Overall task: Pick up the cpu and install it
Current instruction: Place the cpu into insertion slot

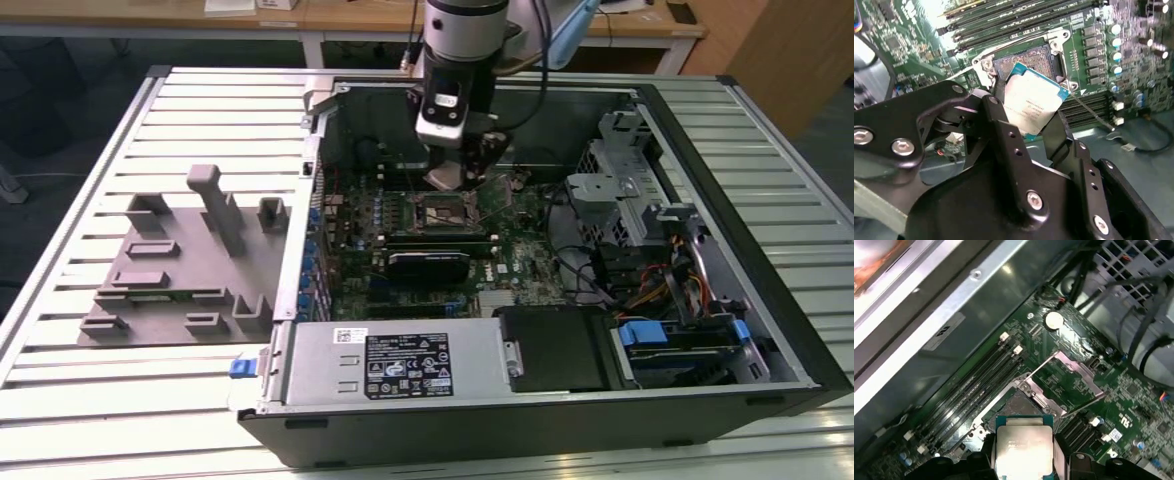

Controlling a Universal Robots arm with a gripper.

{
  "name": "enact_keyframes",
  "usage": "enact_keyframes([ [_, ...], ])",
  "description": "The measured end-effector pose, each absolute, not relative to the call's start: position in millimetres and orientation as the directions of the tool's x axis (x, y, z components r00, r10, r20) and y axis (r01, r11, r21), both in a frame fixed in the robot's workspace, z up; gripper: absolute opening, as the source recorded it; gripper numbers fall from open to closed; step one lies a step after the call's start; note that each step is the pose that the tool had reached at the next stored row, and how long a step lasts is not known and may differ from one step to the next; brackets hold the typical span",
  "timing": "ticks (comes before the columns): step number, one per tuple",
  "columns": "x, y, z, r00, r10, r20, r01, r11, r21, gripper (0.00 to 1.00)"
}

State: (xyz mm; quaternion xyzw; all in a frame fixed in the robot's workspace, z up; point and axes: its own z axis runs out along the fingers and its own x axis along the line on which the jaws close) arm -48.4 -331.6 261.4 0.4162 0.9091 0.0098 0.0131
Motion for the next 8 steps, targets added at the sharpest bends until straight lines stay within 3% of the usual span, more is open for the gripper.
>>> enact_keyframes([
  [8,-48.4,-331.6,260.6,-0.537,0.844,-0.016,0.843,0.537,0.028,0.54],
])
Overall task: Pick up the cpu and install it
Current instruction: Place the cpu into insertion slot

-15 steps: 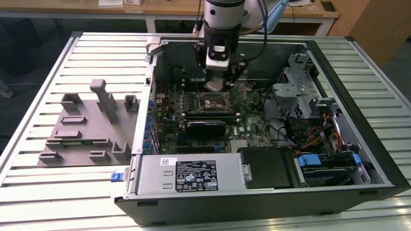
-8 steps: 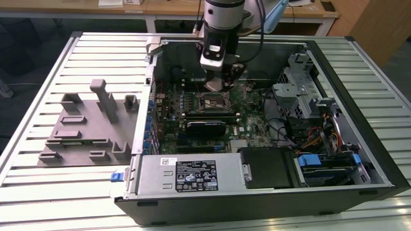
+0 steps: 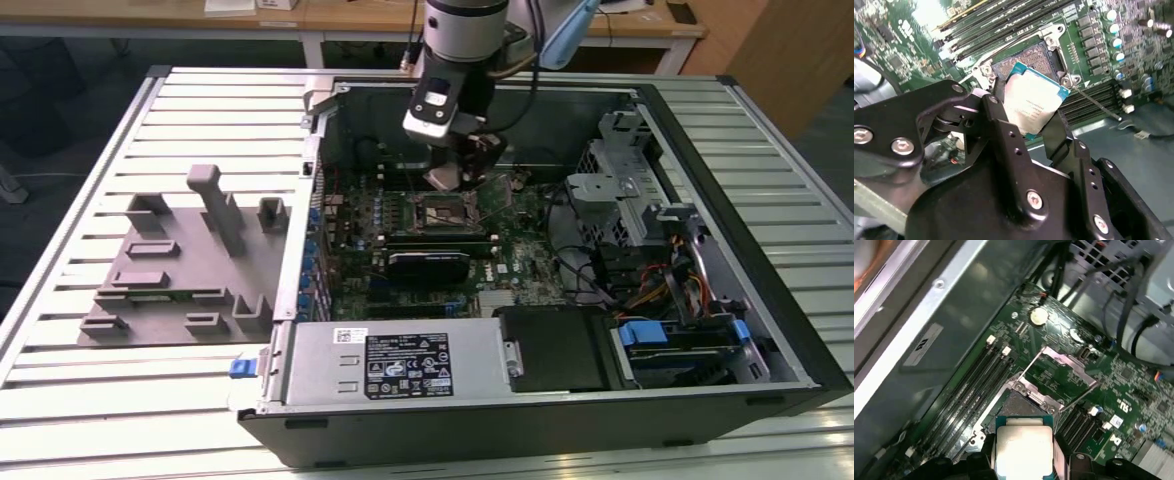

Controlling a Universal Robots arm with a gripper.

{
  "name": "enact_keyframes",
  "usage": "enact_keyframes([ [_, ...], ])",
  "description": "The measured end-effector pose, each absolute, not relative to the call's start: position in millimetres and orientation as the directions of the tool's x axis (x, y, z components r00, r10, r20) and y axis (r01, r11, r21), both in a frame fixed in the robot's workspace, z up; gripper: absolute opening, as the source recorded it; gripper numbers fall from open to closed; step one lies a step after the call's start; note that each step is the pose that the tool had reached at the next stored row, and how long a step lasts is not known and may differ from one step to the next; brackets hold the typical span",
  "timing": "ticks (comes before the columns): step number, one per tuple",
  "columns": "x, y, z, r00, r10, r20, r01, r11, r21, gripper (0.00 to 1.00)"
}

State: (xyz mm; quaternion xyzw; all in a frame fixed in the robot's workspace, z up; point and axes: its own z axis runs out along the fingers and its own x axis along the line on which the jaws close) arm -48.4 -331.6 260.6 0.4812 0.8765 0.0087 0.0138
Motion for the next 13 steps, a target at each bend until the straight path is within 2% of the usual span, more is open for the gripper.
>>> enact_keyframes([
  [13,-48.4,-331.6,259.0,-0.324,0.946,-0.016,0.946,0.324,0.029,0.54],
])
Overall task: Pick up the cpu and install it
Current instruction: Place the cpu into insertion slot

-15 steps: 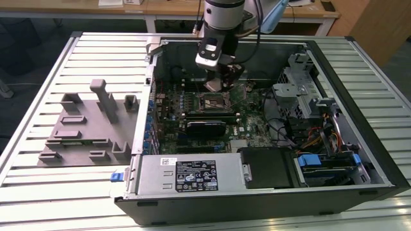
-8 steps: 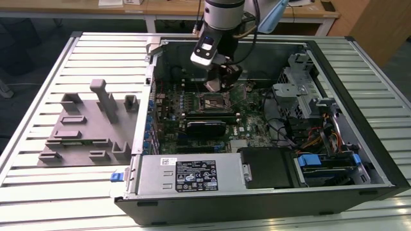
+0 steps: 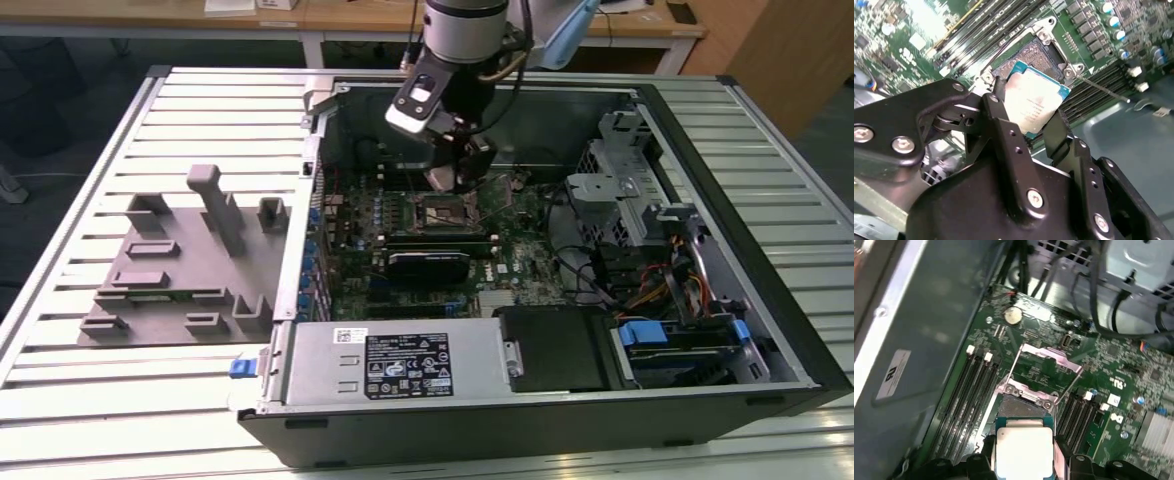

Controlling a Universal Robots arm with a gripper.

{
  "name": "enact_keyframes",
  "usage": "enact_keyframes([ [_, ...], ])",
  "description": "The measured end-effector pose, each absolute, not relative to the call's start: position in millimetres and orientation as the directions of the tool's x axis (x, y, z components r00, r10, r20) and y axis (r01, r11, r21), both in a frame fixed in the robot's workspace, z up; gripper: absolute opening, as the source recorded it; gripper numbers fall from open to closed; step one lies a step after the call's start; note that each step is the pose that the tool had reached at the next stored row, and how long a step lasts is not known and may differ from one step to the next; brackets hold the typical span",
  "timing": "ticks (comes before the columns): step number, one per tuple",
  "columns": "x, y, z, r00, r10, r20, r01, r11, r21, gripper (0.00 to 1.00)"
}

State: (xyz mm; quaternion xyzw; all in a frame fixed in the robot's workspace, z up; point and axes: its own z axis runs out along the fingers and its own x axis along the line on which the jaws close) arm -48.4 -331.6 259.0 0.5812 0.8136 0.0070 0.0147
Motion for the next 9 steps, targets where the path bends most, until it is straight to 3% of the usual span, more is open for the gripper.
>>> enact_keyframes([
  [9,-48.4,-331.6,255.7,-0.165,0.986,-0.016,0.986,0.166,0.029,0.54],
])
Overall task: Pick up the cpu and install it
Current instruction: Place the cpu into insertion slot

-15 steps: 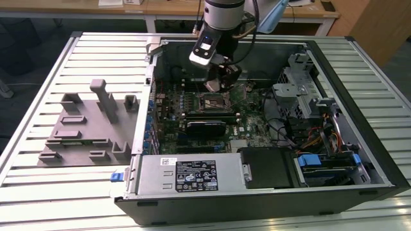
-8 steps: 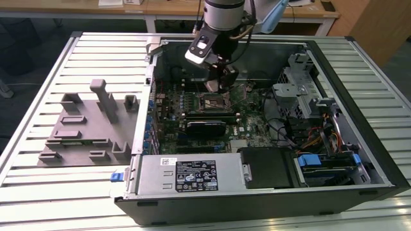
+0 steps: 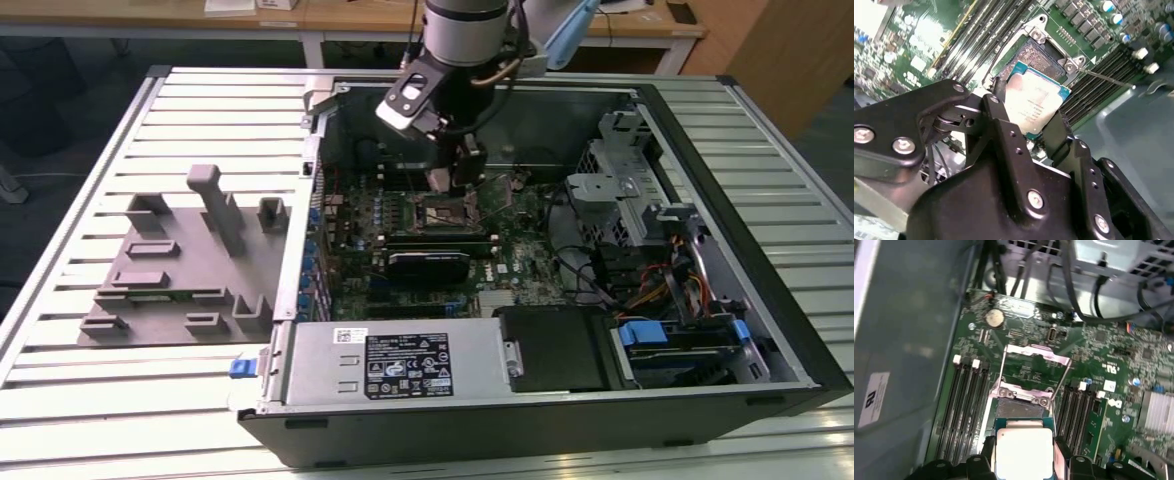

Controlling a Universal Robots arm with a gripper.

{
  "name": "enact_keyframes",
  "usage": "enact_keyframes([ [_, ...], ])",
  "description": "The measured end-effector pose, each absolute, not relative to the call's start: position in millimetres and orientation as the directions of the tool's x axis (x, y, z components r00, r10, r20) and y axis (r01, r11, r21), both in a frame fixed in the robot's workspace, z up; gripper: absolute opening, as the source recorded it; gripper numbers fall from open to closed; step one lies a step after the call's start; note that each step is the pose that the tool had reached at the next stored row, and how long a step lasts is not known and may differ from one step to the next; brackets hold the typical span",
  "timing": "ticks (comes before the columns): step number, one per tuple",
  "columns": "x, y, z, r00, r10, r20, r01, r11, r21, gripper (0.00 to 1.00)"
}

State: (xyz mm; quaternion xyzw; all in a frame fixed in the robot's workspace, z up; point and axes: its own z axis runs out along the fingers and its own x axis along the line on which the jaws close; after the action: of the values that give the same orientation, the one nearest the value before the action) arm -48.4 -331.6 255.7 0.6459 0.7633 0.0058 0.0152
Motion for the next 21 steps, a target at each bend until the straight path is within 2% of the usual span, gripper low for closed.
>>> enact_keyframes([
  [9,-48.4,-331.6,251.9,-0.005,1.000,-0.016,1.000,0.006,0.029,0.54],
  [16,-48.4,-331.6,251.2,0.001,1.000,-0.016,1.000,0.000,0.030,0.54],
  [21,-48.4,-331.6,248.6,0.001,0.999,-0.034,0.999,0.001,0.034,0.54],
])
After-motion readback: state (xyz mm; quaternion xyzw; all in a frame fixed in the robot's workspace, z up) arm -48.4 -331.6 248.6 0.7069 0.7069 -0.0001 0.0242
